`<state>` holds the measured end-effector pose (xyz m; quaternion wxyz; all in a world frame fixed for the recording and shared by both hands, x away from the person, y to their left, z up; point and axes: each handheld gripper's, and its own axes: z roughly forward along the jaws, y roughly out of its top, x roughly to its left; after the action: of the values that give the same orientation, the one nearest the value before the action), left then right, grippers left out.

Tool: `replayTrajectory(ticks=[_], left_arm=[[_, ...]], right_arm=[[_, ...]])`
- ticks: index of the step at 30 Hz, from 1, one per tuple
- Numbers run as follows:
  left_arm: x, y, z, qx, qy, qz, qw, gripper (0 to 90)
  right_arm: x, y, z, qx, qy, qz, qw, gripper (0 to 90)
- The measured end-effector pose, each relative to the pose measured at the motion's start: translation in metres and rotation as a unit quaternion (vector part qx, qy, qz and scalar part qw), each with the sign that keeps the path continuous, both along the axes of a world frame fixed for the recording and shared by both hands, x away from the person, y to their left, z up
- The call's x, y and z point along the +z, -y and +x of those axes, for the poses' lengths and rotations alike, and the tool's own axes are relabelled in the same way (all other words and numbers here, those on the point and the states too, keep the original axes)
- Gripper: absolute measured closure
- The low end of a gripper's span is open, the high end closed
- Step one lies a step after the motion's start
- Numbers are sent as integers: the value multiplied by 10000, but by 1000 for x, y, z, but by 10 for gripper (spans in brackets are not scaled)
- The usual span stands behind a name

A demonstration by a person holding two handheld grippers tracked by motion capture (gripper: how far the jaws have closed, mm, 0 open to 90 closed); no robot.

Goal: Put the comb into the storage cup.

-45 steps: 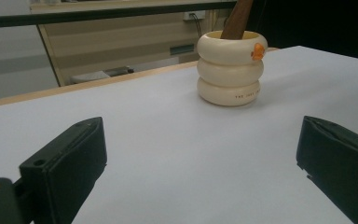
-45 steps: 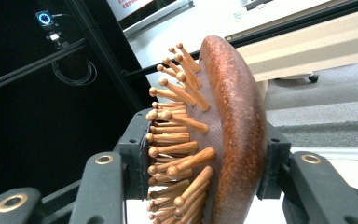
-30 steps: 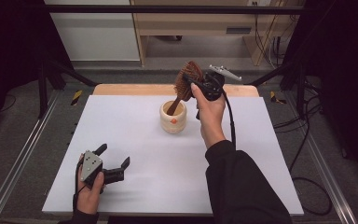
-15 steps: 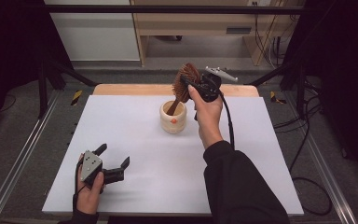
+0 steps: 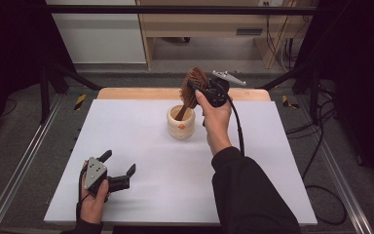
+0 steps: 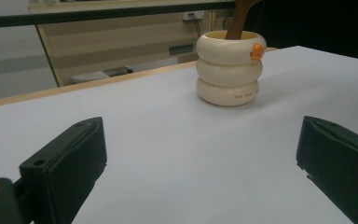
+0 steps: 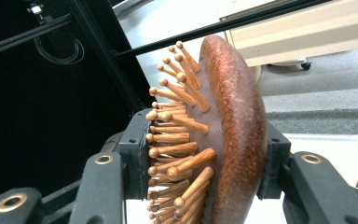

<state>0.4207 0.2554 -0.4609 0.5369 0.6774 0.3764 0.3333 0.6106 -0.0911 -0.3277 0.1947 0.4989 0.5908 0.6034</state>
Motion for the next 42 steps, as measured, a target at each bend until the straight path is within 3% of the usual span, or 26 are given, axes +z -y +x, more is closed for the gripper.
replayTrajectory(ticks=[42], left_arm=[[0, 1, -1, 8, 3, 0, 10000, 17]], right_arm=[[-15, -4, 3, 0, -144, -110, 9998, 493]])
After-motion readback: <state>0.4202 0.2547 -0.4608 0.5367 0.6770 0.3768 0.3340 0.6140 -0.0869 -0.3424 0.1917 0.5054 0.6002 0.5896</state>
